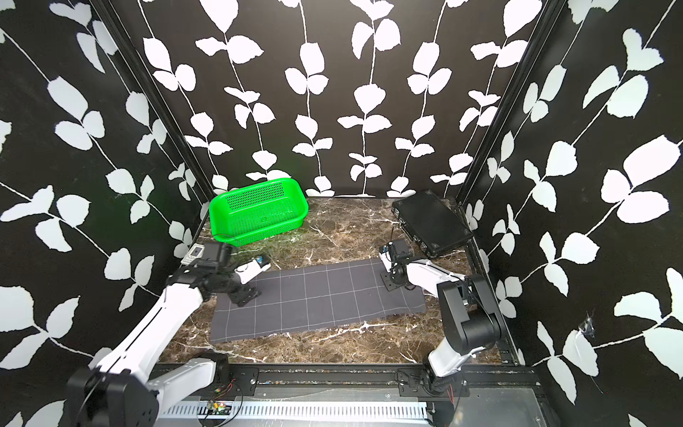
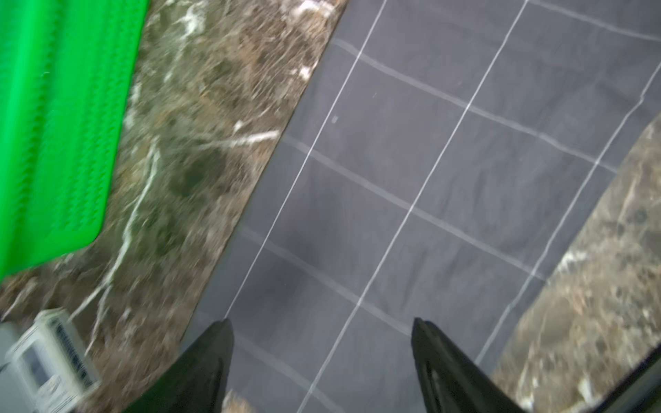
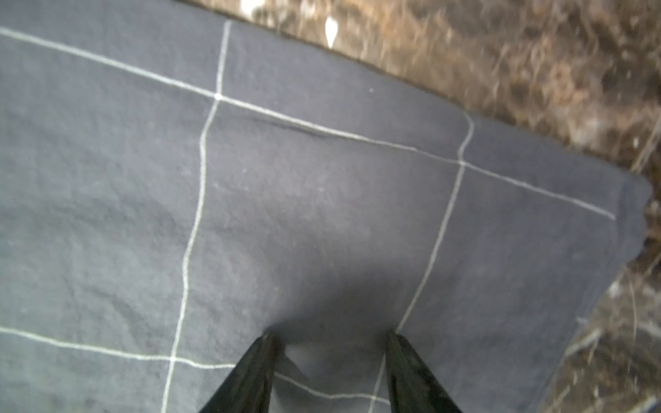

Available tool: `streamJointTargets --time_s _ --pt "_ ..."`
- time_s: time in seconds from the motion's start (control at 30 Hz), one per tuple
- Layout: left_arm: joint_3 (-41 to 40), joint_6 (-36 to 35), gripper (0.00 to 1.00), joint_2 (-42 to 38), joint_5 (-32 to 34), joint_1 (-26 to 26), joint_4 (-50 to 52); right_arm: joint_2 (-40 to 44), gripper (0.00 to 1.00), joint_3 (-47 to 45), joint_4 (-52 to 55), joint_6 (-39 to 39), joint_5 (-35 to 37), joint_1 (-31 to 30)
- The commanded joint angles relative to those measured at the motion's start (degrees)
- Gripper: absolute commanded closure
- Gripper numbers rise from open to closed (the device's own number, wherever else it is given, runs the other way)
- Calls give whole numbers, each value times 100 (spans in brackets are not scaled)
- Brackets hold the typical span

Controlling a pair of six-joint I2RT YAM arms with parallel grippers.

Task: Roll up the pillowcase
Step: Adjust the pillowcase at the center of the board.

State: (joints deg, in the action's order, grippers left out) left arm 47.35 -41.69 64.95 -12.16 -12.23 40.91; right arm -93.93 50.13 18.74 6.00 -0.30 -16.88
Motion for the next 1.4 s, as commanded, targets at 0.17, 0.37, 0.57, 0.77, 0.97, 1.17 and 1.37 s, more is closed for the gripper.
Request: streamJointTargets --time_s 0.17,0.37,0.57,0.77,0.97,1.17,1.37 --pt "273 1117 12 1388 120 -1122 -1196 -917 48 1088 778 242 151 -75" --pt "371 1639 11 1956 341 -1719 -1304 -1794 49 2287 1262 724 240 -76" --pt "367 2216 11 2347 438 -2278 -1197 -2630 48 3551 1548 1208 406 -130" --pt "571 2438 11 2656 297 -3017 -1090 -3579 48 4995 2019 1618 668 -192" --pt "1243 2682 12 3343 -39 -3180 -741 -4107 50 5861 1998 1869 901 -206" --pt "1314 3252 13 3609 -737 -3280 -1195 -4756 49 6904 2228 2001 856 -243" --pt "1399 3803 14 3877 -1108 -3599 -1265 -5406 48 7962 2451 2148 818 -402"
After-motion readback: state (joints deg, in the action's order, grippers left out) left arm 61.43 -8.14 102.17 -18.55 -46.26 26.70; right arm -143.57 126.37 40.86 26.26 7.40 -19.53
